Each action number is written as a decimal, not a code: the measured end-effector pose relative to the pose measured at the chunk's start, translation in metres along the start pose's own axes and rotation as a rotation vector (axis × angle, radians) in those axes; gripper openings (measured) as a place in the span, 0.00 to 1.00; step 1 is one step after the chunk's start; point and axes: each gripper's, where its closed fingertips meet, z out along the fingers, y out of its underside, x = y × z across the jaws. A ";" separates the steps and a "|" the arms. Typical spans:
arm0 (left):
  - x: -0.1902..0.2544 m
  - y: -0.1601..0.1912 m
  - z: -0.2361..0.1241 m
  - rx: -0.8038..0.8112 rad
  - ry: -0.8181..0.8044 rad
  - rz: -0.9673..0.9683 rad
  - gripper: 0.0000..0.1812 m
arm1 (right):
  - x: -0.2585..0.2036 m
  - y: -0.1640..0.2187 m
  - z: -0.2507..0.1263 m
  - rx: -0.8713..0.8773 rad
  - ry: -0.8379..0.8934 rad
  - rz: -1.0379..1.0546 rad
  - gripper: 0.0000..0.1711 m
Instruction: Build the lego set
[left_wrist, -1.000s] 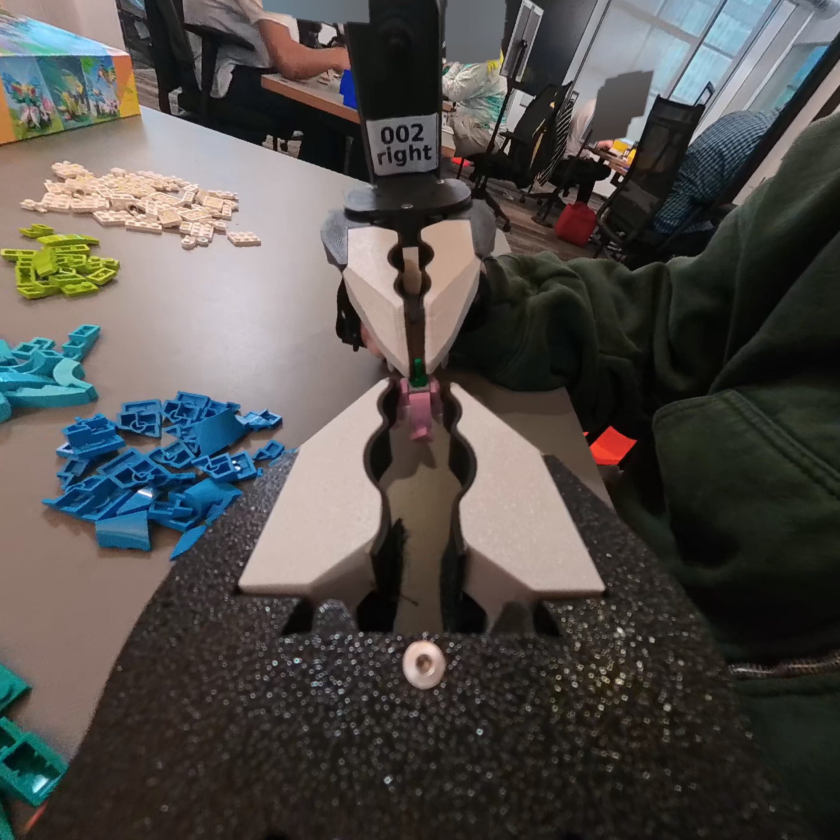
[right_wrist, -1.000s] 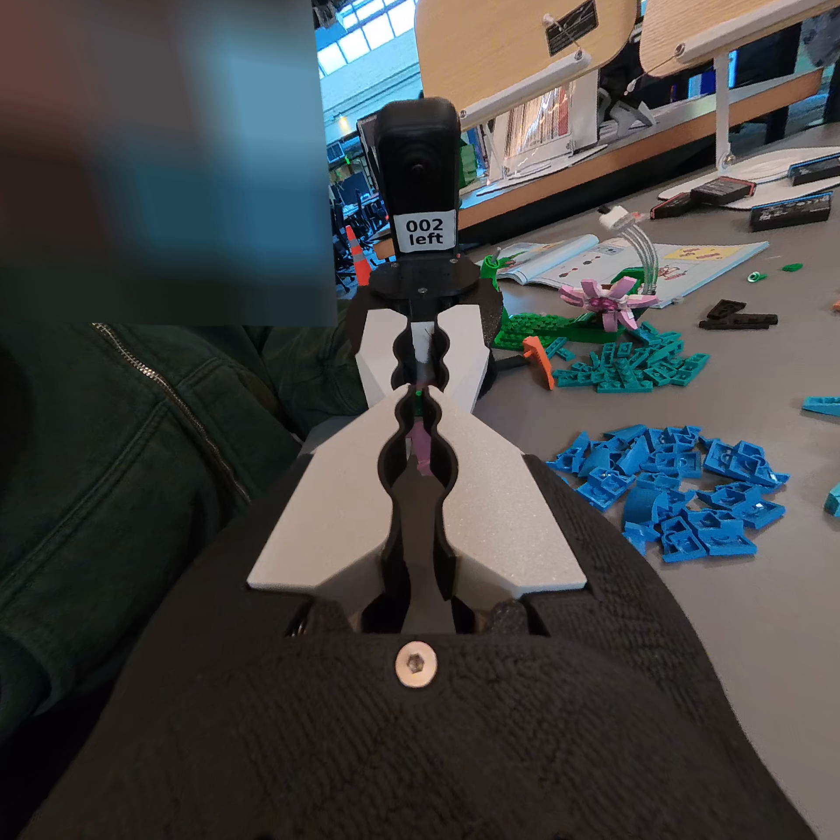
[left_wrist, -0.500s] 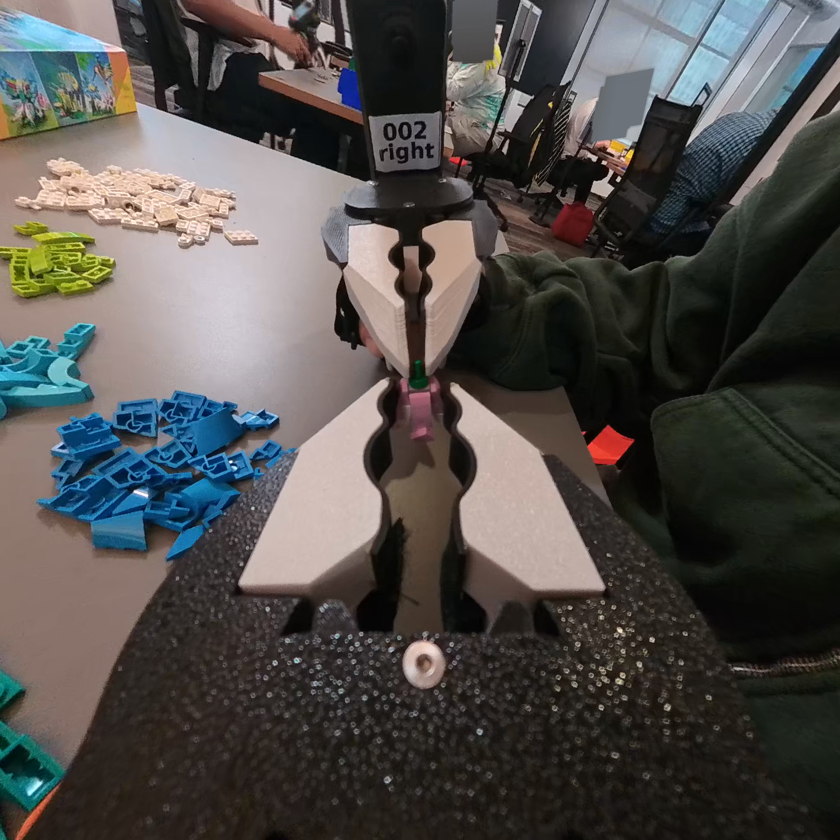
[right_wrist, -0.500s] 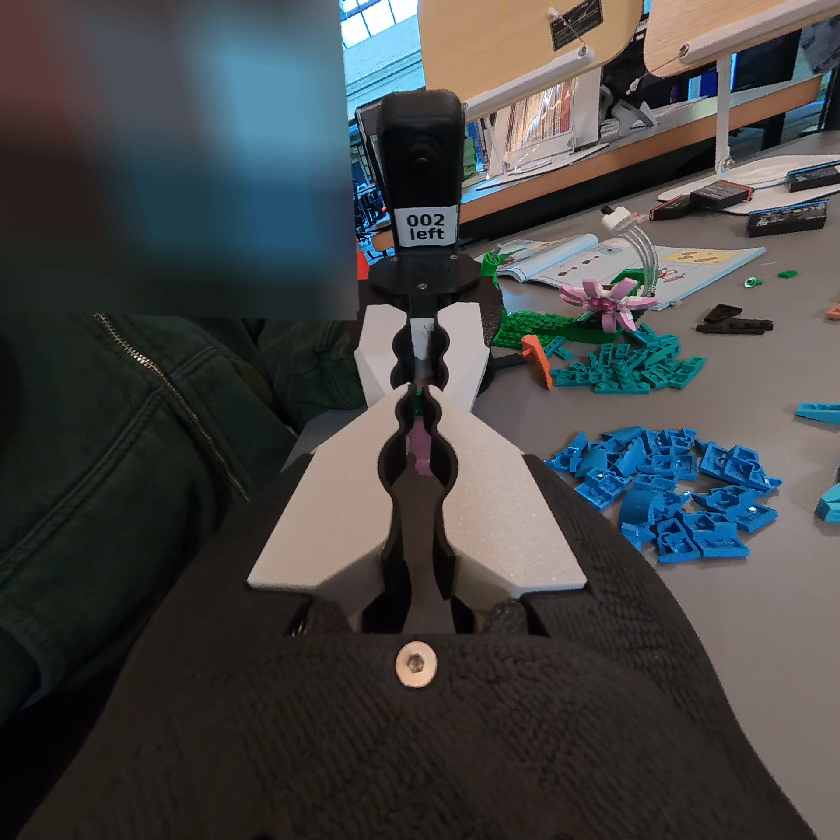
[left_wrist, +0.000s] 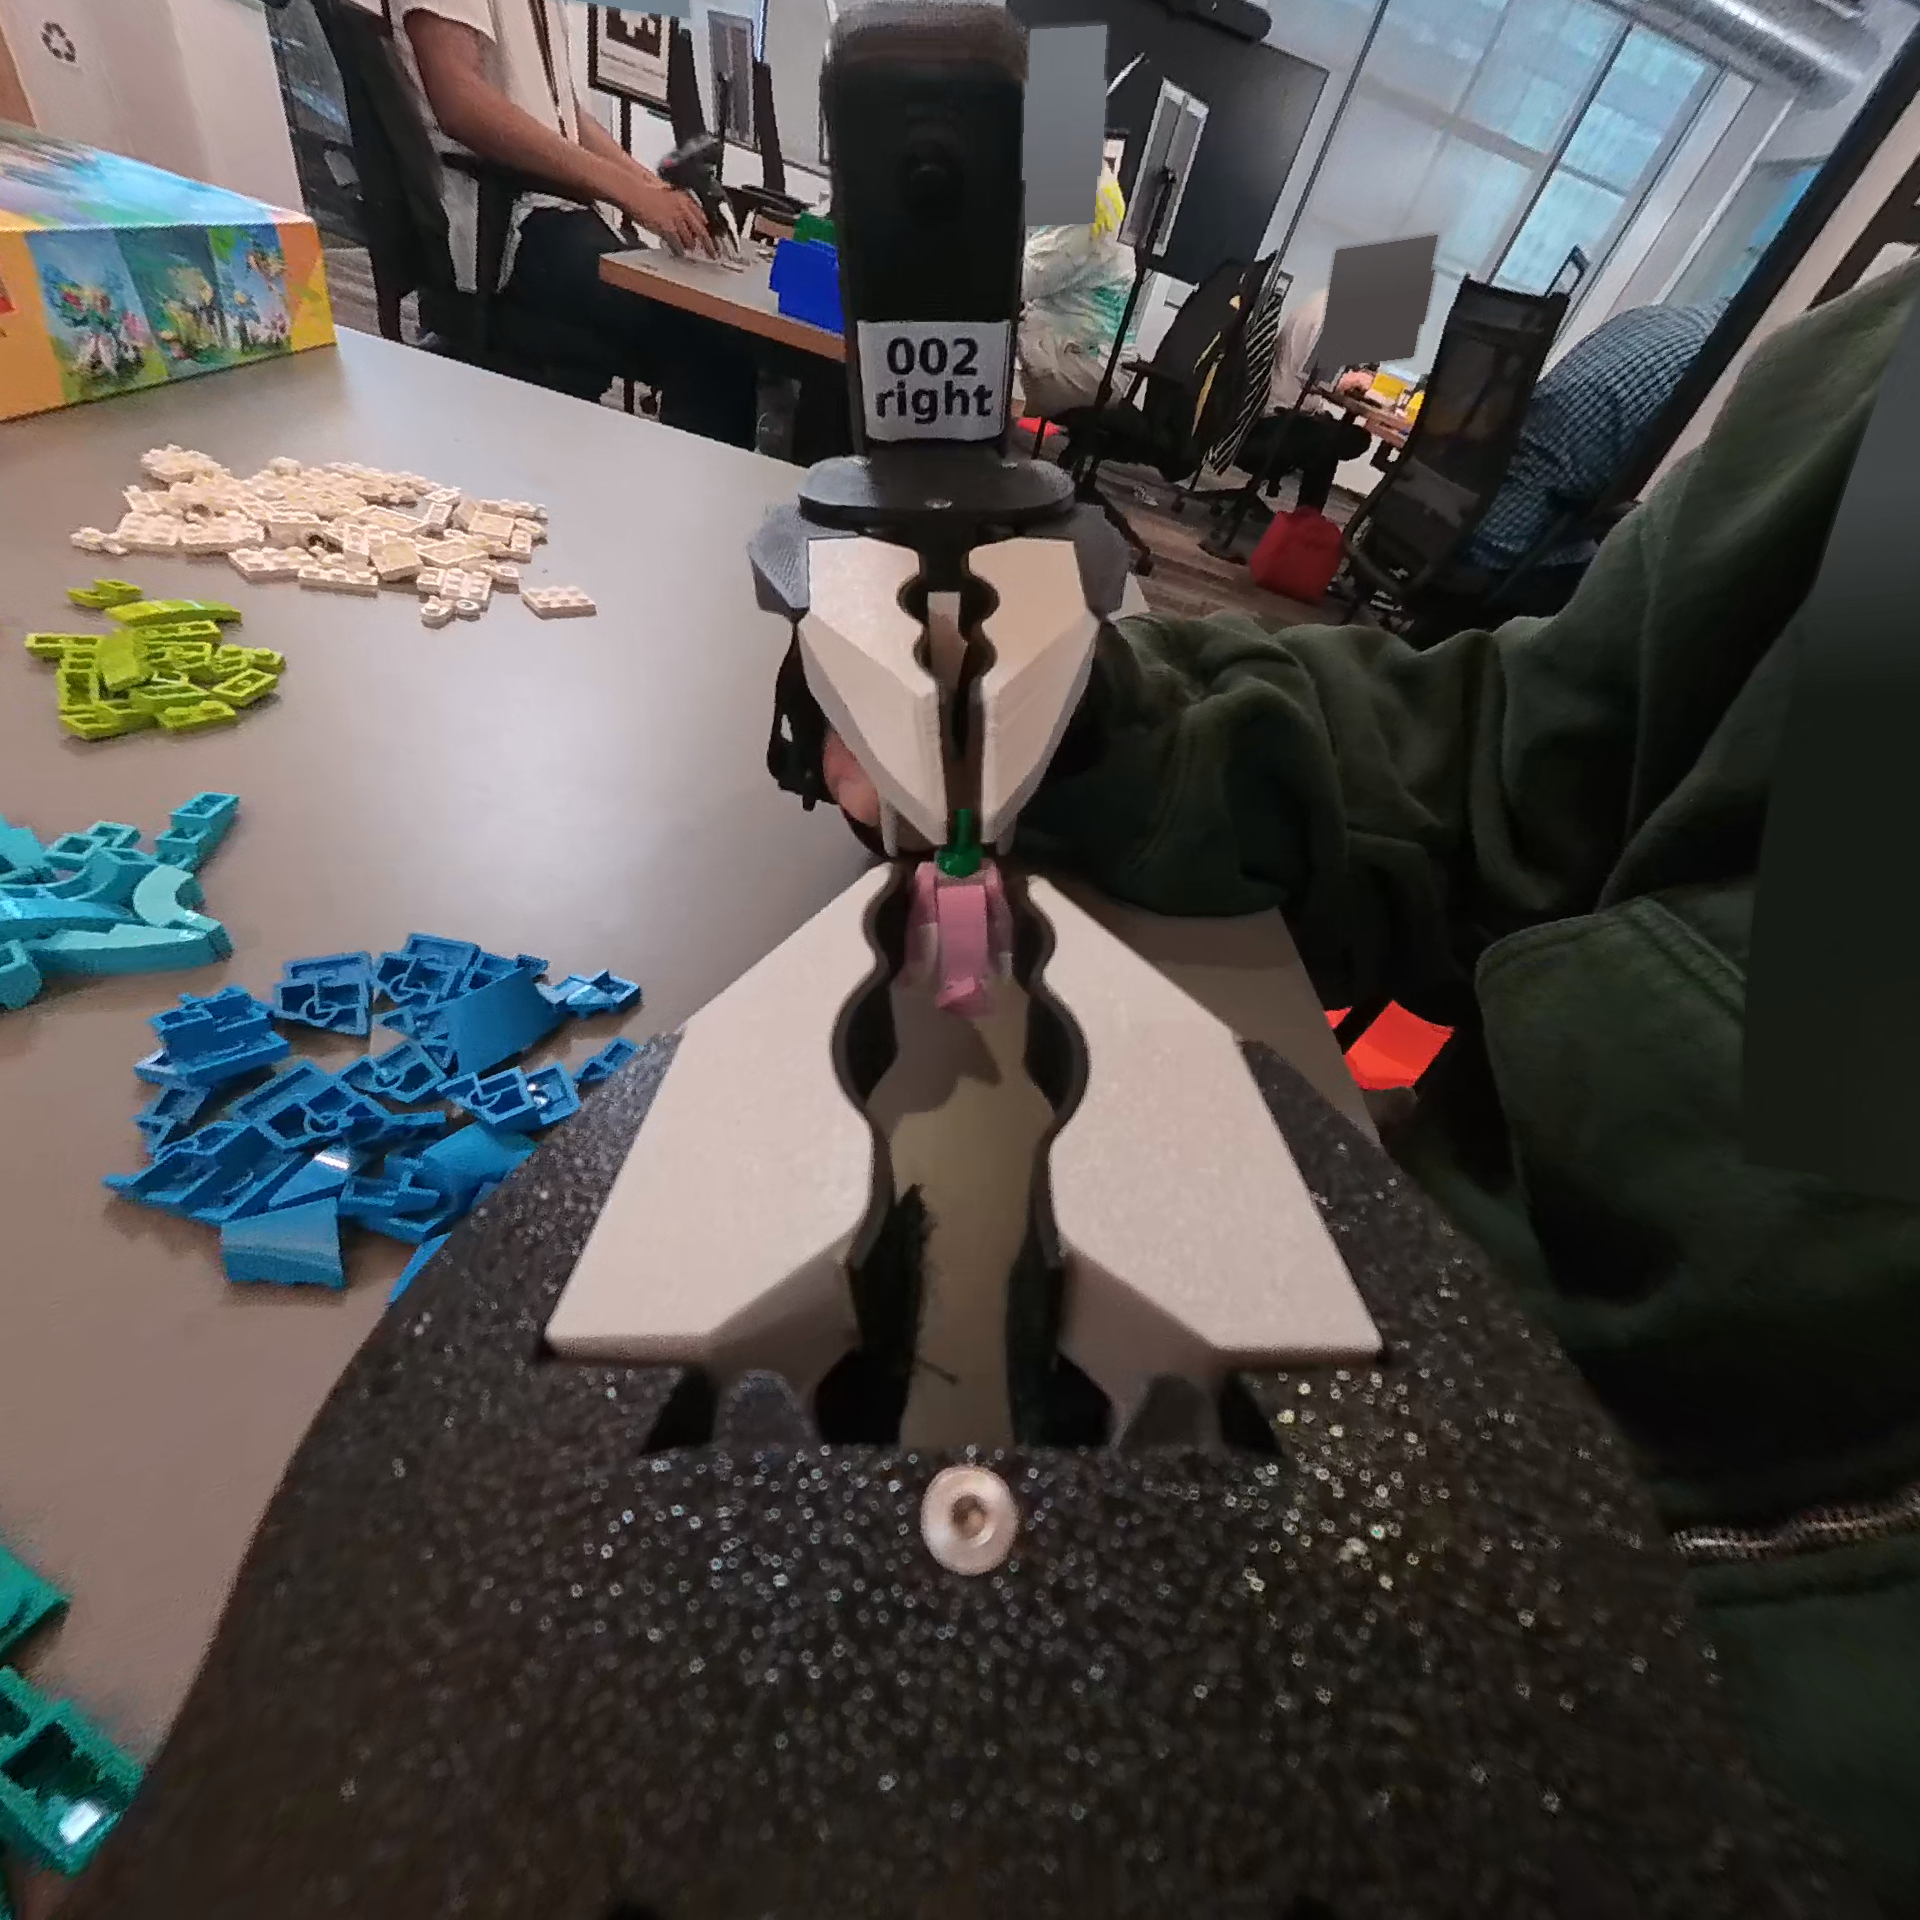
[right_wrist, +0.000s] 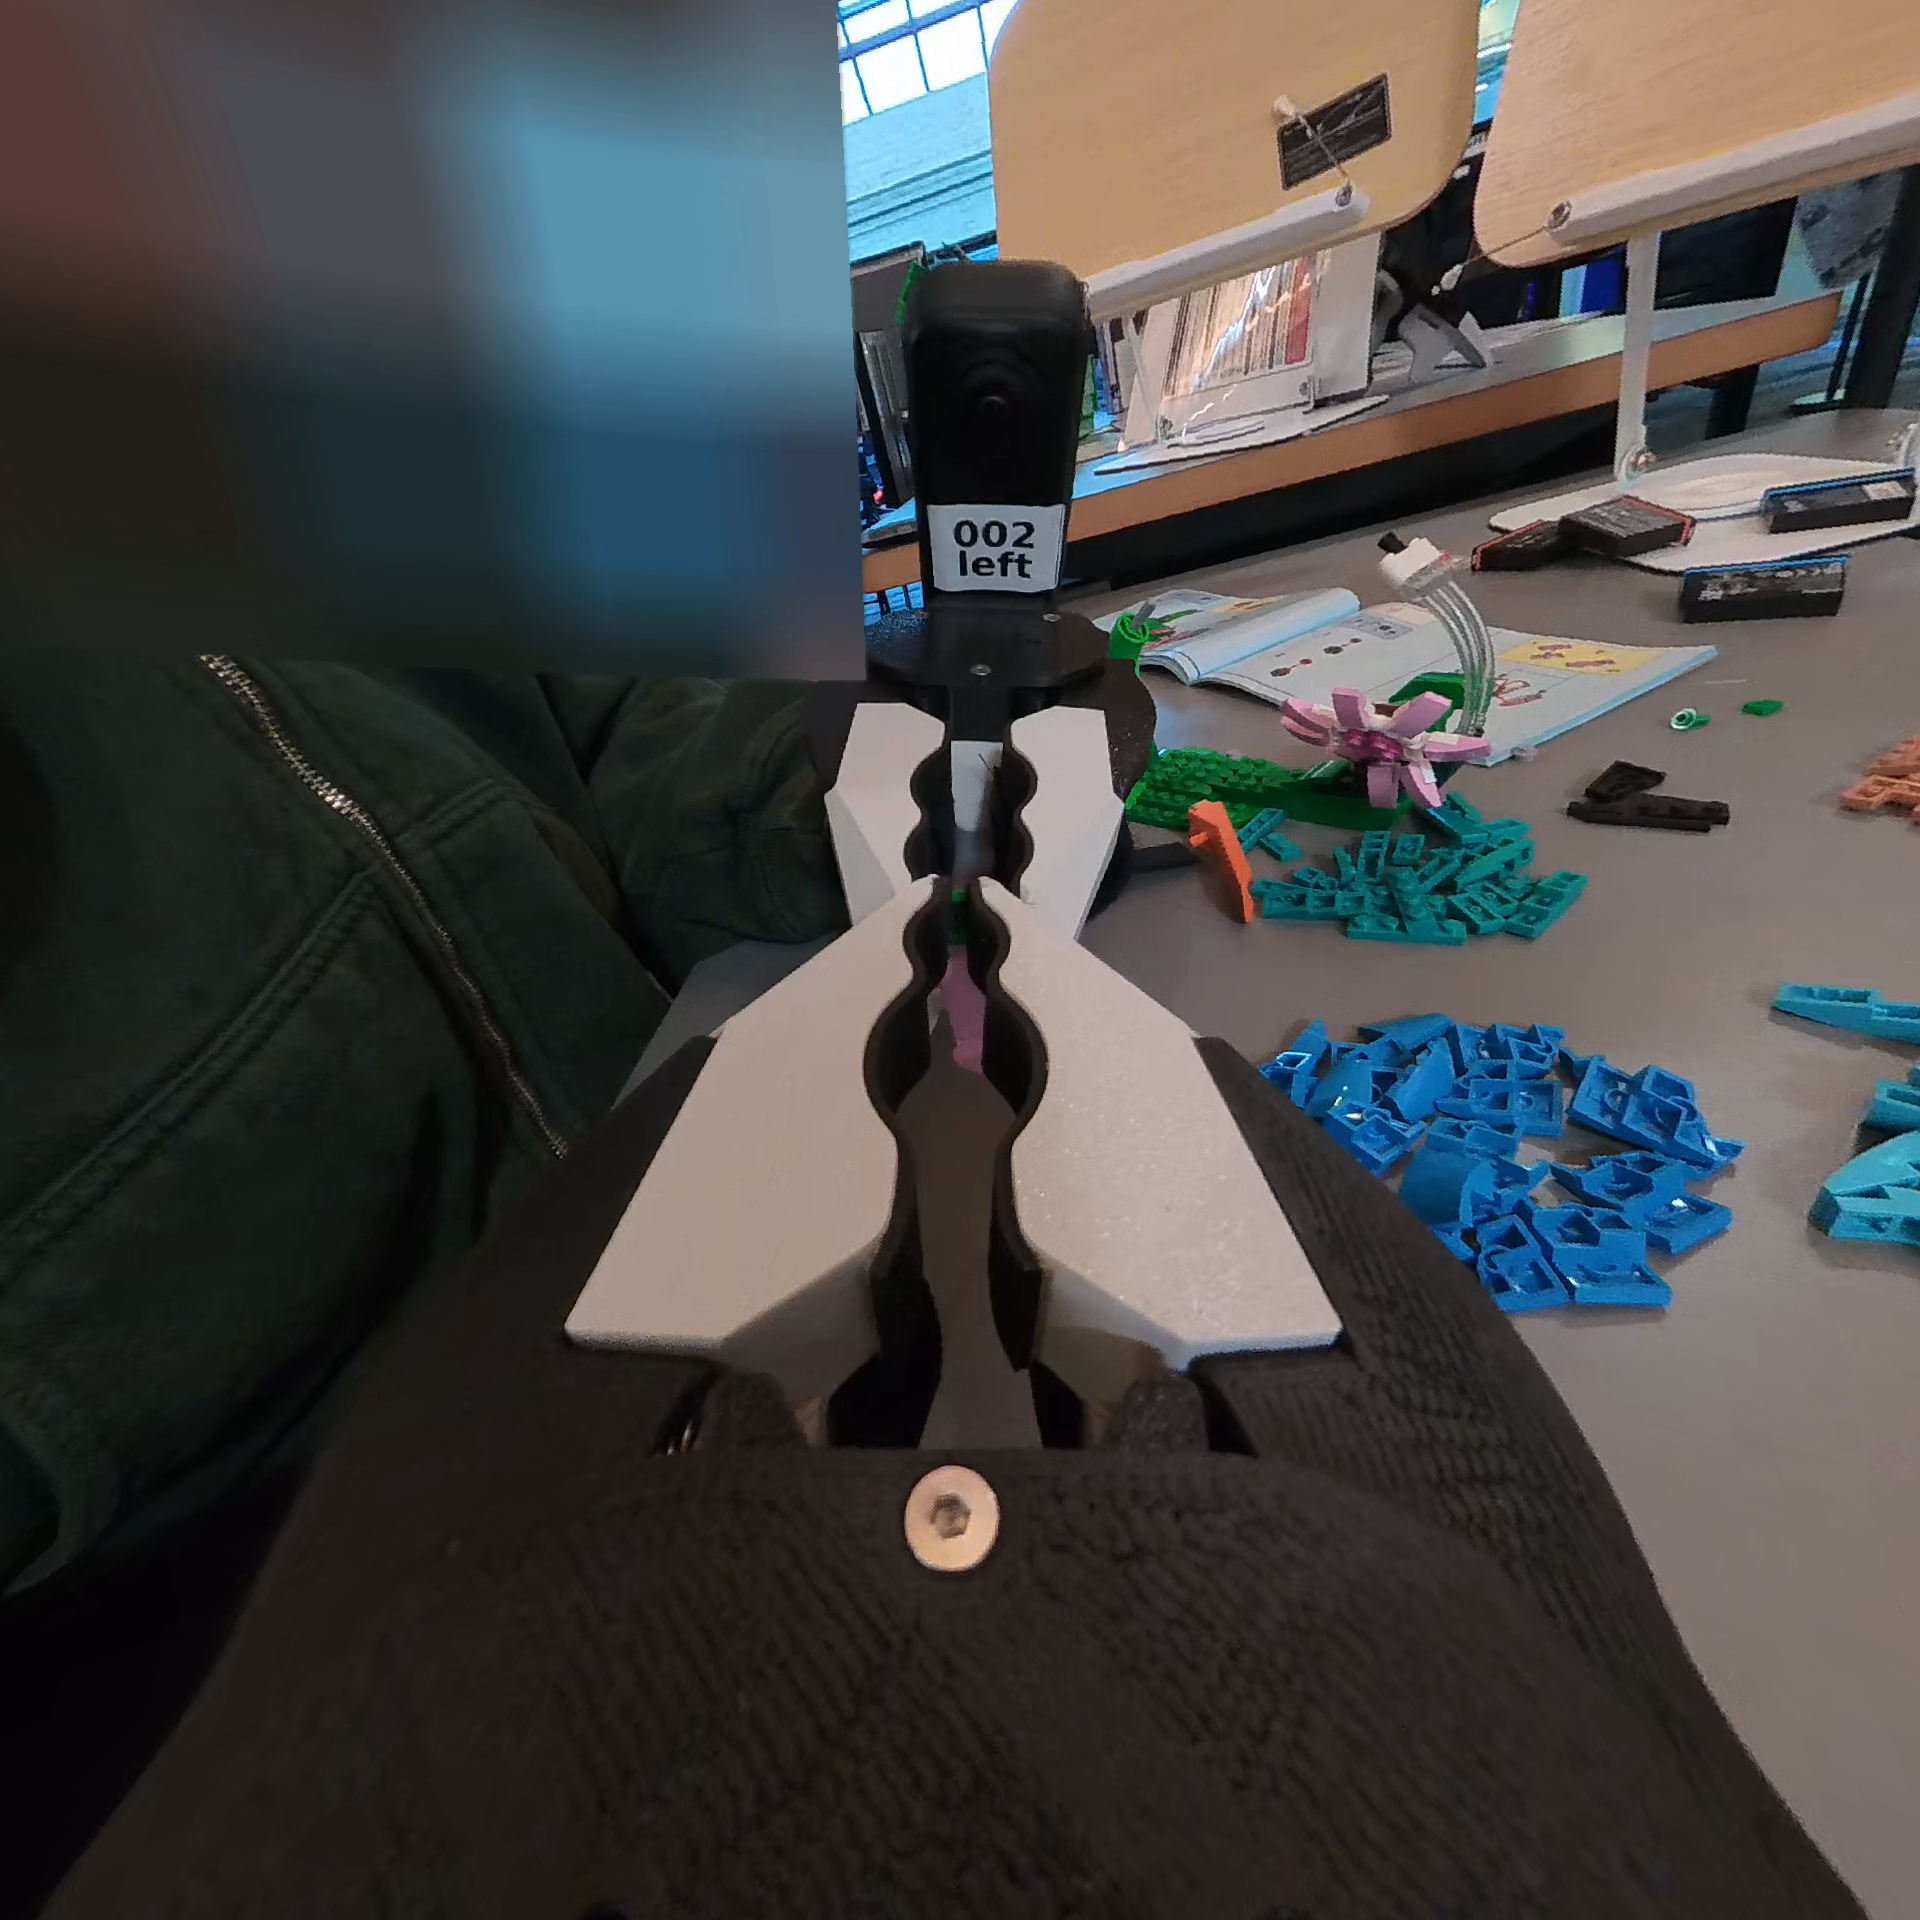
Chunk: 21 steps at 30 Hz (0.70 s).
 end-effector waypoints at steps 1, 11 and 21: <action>0.000 0.000 0.000 -0.001 -0.001 0.005 0.10 | 0.000 0.000 0.000 0.002 0.000 0.002 0.01; 0.000 -0.006 -0.002 0.041 -0.004 0.009 0.10 | 0.002 -0.007 0.000 0.059 -0.007 0.034 0.01; -0.004 -0.023 -0.012 0.164 0.001 -0.045 0.09 | 0.009 -0.024 0.004 0.225 -0.028 0.190 0.01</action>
